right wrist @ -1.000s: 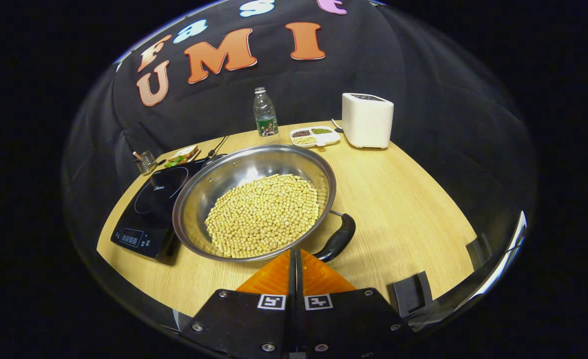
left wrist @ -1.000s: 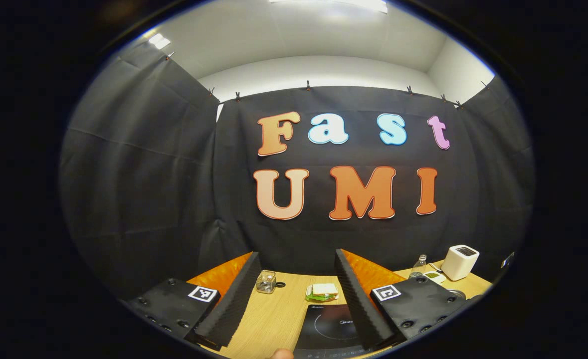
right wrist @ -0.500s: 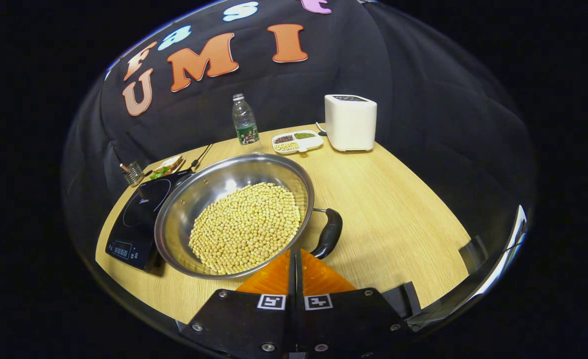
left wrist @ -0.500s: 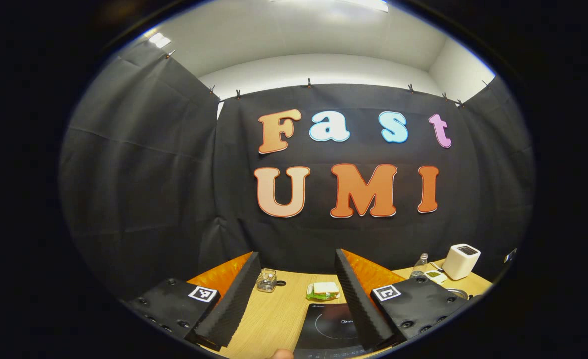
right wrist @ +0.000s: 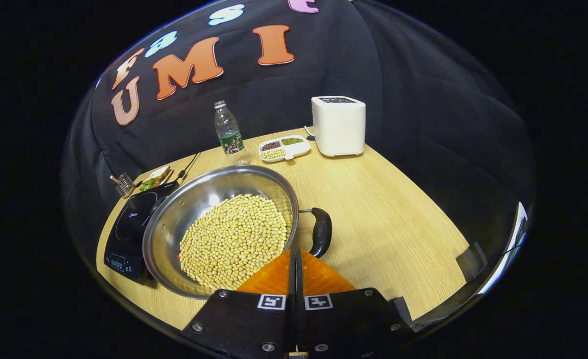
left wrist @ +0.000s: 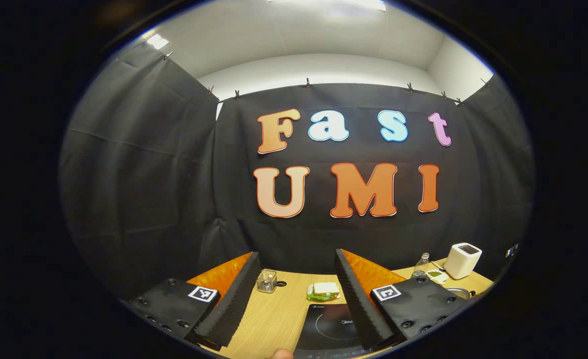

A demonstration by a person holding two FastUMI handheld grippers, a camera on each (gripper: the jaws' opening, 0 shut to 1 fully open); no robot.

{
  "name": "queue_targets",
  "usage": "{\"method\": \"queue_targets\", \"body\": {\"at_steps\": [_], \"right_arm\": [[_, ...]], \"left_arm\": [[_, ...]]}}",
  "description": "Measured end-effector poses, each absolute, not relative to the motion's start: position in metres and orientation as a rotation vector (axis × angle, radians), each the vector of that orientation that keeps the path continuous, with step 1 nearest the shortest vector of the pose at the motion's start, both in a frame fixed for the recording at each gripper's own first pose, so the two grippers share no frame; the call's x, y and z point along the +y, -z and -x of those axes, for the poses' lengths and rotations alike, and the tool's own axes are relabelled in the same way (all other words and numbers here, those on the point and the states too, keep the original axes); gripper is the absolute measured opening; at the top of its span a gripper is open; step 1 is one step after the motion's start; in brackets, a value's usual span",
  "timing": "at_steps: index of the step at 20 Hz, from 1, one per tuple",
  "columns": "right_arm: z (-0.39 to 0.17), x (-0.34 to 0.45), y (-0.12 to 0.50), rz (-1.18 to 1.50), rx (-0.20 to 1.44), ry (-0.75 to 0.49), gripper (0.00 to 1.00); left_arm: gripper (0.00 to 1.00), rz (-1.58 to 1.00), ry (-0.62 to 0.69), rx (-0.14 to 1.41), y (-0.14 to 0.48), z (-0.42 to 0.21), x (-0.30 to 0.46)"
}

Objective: First push the handle of the pot to place it horizontally, then grasp the pot with both hands and set it on the induction cooktop.

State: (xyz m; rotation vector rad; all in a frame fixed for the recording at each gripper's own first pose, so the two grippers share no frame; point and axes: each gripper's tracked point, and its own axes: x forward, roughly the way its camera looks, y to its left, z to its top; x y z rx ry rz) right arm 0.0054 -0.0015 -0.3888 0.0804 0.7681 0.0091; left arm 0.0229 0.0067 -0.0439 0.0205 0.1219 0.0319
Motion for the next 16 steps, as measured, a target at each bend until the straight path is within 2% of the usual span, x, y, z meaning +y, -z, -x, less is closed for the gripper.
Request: {"method": "queue_targets", "body": {"at_steps": [16], "right_arm": [[-0.041, -0.017, 0.391, -0.105, 0.767, -0.011, 0.00]], "left_arm": [[0.99, -0.024, -0.023, 0.157, 0.065, -0.039, -0.010]]}}
